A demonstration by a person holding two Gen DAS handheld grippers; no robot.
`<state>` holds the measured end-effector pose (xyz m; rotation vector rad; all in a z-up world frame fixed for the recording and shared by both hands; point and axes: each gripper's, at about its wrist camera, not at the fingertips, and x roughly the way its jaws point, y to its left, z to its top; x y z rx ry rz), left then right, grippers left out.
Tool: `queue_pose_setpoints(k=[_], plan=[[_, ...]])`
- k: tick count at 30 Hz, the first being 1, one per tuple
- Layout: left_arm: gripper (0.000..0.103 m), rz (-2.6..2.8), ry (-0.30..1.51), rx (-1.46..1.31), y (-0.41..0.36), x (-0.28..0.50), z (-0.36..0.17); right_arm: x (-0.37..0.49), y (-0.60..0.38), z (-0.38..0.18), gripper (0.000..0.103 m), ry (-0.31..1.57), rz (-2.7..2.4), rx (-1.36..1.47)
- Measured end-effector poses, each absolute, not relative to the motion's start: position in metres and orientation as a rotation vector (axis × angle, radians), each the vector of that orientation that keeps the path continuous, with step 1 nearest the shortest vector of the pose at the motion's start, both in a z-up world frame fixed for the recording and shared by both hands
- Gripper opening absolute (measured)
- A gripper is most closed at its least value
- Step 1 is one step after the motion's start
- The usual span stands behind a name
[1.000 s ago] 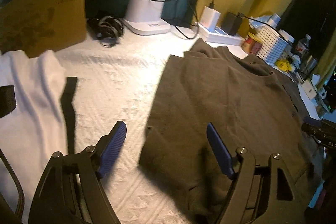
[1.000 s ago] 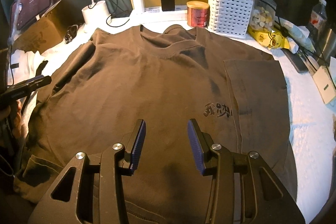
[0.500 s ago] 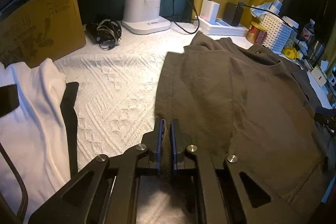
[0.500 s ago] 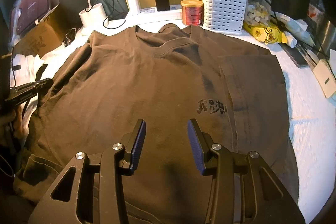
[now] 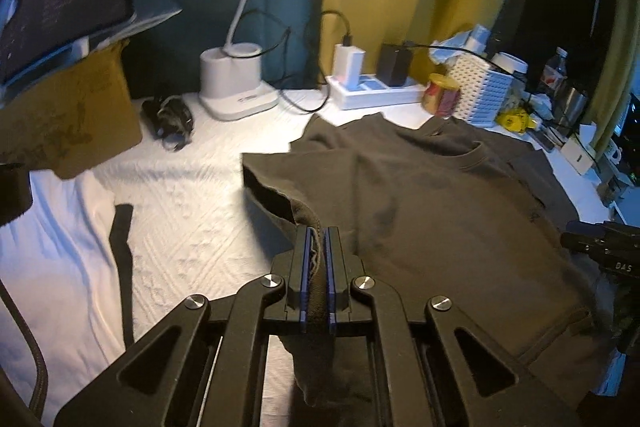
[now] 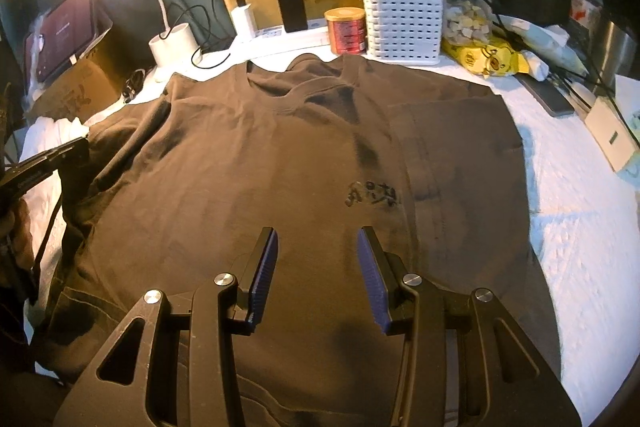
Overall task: Fold small clothes
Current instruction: 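Close the left tool on the side edge of the brown t-shirt, then lift the side edge with the left tool, fold it toward the shirt center, open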
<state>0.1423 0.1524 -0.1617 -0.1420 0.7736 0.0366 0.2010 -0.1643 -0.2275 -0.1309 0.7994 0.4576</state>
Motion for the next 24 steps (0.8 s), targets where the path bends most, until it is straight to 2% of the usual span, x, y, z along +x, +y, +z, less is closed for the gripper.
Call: queue_pose_setpoints(k=[24], plan=[[0.005, -0.136, 0.85, -0.041, 0.049, 0.155, -0.169, 0.204, -0.232, -0.234, 0.044, 0.778, 0.444, -0.012]])
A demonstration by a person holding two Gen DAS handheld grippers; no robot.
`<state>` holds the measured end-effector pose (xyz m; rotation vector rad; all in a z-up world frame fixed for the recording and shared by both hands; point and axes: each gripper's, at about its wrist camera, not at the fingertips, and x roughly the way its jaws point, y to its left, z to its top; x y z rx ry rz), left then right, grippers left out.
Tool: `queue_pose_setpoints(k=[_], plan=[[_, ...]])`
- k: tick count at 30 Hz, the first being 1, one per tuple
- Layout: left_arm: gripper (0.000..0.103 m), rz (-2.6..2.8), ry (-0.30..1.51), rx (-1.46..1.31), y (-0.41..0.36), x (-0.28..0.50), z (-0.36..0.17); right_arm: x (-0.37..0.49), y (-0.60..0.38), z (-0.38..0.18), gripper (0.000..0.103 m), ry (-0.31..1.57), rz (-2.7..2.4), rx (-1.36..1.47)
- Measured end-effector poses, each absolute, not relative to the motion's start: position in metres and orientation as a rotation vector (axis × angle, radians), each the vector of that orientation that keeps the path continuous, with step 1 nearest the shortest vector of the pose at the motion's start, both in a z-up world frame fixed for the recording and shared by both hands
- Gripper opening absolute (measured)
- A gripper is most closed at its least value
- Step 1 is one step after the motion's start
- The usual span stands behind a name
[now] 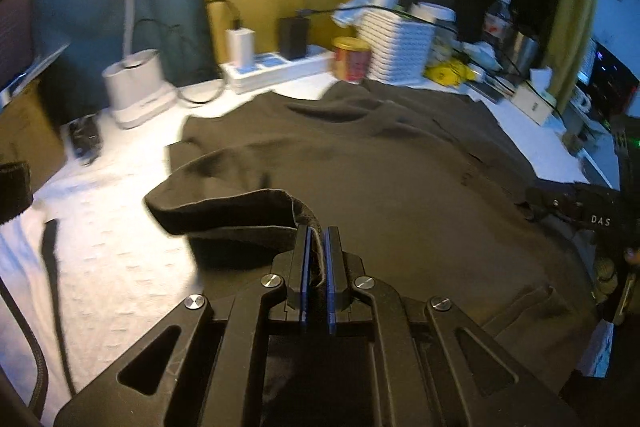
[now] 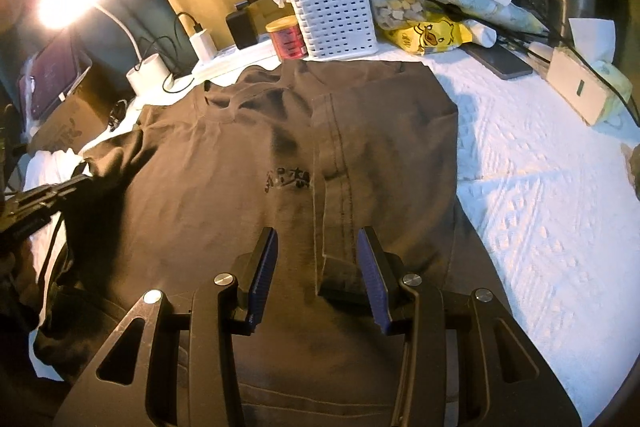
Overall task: Fold small clothes
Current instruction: 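Lift the side edge with the left tool, fold it toward the shirt center, open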
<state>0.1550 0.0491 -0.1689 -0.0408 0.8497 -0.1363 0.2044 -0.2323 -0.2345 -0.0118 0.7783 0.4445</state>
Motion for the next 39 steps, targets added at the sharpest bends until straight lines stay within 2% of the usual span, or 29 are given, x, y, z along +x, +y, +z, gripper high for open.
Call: queue_pose_setpoints(k=[5, 6, 7, 9, 17, 20, 21, 22, 23, 25, 39], plan=[[0.01, -0.173, 0.878, -0.007, 0.031, 0.159, -0.169, 0.202, -0.241, -0.235, 0.044, 0.772, 0.434, 0.002], [0.019, -0.175, 0.875, -0.001, 0.03, 0.157, -0.166, 0.202, -0.245, -0.235, 0.044, 0.771, 0.428, 0.009], [0.039, -0.176, 0.869, -0.006, 0.033, 0.154, -0.162, 0.201, -0.248, -0.236, 0.044, 0.769, 0.423, 0.013], [0.064, -0.158, 0.85, -0.034, 0.044, 0.151, -0.155, 0.201, -0.254, -0.237, 0.044, 0.767, 0.412, 0.023], [0.066, 0.018, 0.825, -0.108, 0.098, 0.173, -0.157, 0.205, -0.257, -0.243, 0.044, 0.766, 0.422, 0.036], [0.066, 0.016, 0.852, -0.093, 0.101, 0.187, -0.169, 0.206, -0.257, -0.244, 0.044, 0.766, 0.428, 0.035], [0.055, 0.007, 0.872, -0.087, 0.101, 0.193, -0.176, 0.207, -0.257, -0.244, 0.044, 0.766, 0.426, 0.036], [0.038, -0.001, 0.897, -0.089, 0.101, 0.198, -0.181, 0.208, -0.258, -0.244, 0.044, 0.767, 0.423, 0.037], [0.03, -0.013, 0.914, -0.094, 0.1, 0.2, -0.184, 0.209, -0.26, -0.245, 0.044, 0.768, 0.419, 0.04], [0.004, -0.048, 0.944, -0.102, 0.097, 0.206, -0.192, 0.212, -0.264, -0.246, 0.044, 0.772, 0.407, 0.048], [0.004, -0.244, 0.883, -0.122, 0.037, 0.261, -0.176, 0.225, -0.277, -0.247, 0.044, 0.789, 0.378, 0.067]])
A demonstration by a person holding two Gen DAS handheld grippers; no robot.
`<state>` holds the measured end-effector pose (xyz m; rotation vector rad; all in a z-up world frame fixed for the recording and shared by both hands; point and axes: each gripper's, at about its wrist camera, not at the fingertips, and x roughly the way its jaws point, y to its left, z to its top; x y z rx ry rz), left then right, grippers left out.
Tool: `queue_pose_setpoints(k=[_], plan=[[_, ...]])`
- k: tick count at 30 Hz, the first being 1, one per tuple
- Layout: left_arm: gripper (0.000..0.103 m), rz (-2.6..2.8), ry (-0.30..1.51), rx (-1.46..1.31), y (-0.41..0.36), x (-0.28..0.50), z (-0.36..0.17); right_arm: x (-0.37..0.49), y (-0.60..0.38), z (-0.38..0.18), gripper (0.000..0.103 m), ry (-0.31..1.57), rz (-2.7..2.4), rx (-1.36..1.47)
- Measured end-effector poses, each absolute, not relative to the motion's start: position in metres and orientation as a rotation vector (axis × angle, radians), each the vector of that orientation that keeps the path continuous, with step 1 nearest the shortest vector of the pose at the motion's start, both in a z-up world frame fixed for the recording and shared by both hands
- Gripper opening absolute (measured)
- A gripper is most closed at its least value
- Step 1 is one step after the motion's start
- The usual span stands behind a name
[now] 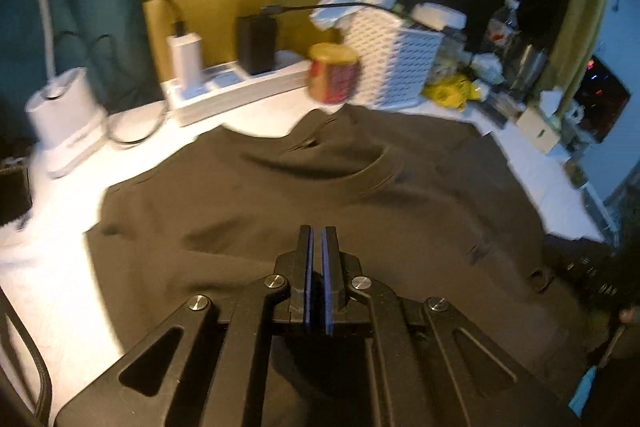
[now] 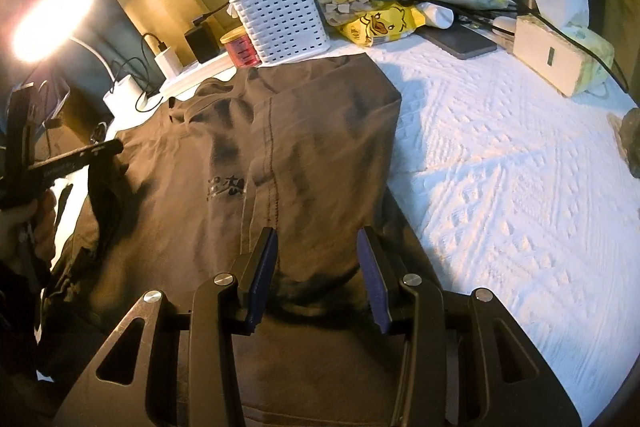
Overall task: Fold small clothes
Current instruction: 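Lift the side edge with the left tool, fold it toward the shirt center, open, then move both tools to the hem of the brown t-shirt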
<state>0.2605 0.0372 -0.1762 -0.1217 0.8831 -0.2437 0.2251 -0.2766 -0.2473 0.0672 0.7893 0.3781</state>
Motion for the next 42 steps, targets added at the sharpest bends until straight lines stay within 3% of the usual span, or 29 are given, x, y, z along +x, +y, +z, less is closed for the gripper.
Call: queue_pose_setpoints(k=[3, 5, 6, 7, 22, 42], plan=[[0.009, -0.27, 0.903, -0.132, 0.028, 0.267, -0.176, 0.225, -0.277, -0.246, 0.044, 0.783, 0.37, 0.063], [0.03, -0.283, 0.901, -0.125, 0.025, 0.262, -0.173, 0.224, -0.276, -0.245, 0.044, 0.781, 0.365, 0.061], [0.05, -0.287, 0.902, -0.128, 0.025, 0.258, -0.173, 0.223, -0.275, -0.245, 0.044, 0.779, 0.365, 0.06], [0.059, -0.282, 0.903, -0.136, 0.027, 0.253, -0.172, 0.222, -0.274, -0.244, 0.044, 0.778, 0.365, 0.057], [0.059, -0.173, 0.931, -0.106, 0.049, 0.164, -0.183, 0.193, -0.246, -0.234, 0.044, 0.749, 0.404, 0.0], [0.058, -0.237, 0.958, -0.112, 0.027, 0.125, -0.209, 0.151, -0.233, -0.229, 0.044, 0.739, 0.424, -0.041]])
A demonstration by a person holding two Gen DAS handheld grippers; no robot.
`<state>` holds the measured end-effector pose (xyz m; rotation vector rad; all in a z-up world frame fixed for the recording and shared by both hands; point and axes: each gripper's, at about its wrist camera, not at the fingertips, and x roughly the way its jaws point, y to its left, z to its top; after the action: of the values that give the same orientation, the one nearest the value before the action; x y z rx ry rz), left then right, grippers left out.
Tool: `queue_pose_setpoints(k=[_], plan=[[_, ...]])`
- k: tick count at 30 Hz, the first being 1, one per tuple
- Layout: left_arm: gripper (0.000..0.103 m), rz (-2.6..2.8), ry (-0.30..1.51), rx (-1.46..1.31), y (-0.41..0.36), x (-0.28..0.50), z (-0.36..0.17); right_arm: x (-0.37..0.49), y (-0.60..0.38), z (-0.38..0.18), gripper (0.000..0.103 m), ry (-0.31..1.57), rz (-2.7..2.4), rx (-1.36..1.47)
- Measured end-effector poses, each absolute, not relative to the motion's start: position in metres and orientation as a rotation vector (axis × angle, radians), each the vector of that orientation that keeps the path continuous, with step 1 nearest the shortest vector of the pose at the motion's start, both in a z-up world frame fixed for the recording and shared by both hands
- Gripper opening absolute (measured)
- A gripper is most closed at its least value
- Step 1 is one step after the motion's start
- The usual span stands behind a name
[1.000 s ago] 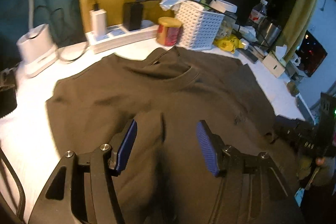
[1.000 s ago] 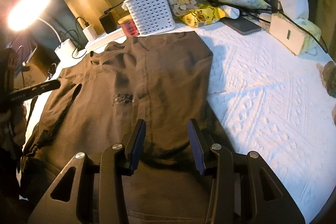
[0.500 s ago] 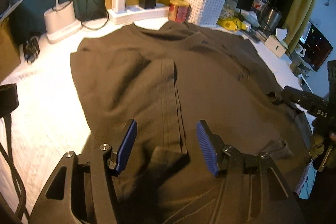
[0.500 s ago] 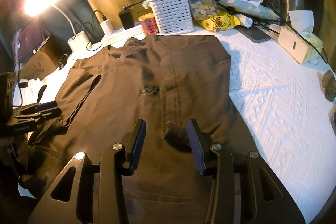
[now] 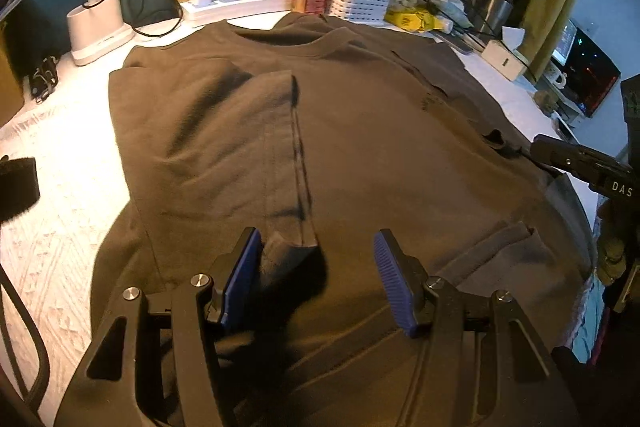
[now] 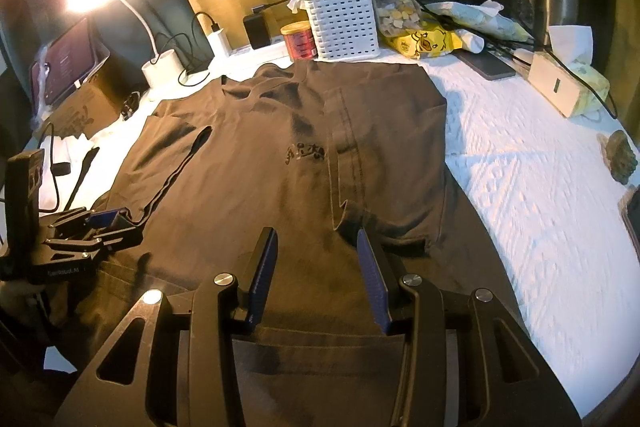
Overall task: Fold small clothes
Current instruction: 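Move both tools to the hem of the brown t-shirt, then close the left tool on the hem while the right tool grips the hem too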
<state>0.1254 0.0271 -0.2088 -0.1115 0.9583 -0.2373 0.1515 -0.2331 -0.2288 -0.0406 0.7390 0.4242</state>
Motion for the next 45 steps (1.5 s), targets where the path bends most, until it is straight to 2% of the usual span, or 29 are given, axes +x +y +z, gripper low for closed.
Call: queue_pose_setpoints(k=[20, 22, 23, 24, 25, 27, 45], plan=[[0.059, -0.191, 0.825, -0.033, 0.001, 0.082, -0.167, 0.115, -0.232, -0.213, 0.044, 0.671, 0.453, -0.064], [0.059, -0.182, 0.814, -0.033, 0.0, 0.075, -0.164, 0.111, -0.234, -0.212, 0.054, 0.665, 0.447, -0.068], [0.059, -0.178, 0.81, -0.035, 0.0, 0.073, -0.163, 0.108, -0.236, -0.212, 0.069, 0.66, 0.442, -0.069], [0.063, -0.172, 0.806, -0.037, 0.0, 0.07, -0.162, 0.105, -0.239, -0.211, 0.077, 0.653, 0.433, -0.068], [0.072, -0.159, 0.798, -0.046, 0.001, 0.066, -0.161, 0.103, -0.242, -0.211, 0.079, 0.649, 0.425, -0.067], [0.078, -0.145, 0.785, -0.073, 0.003, 0.061, -0.16, 0.099, -0.251, -0.212, 0.079, 0.642, 0.406, -0.061], [0.078, 0.039, 0.827, -0.154, 0.052, 0.006, -0.194, 0.079, -0.329, -0.253, 0.079, 0.685, 0.237, -0.089]])
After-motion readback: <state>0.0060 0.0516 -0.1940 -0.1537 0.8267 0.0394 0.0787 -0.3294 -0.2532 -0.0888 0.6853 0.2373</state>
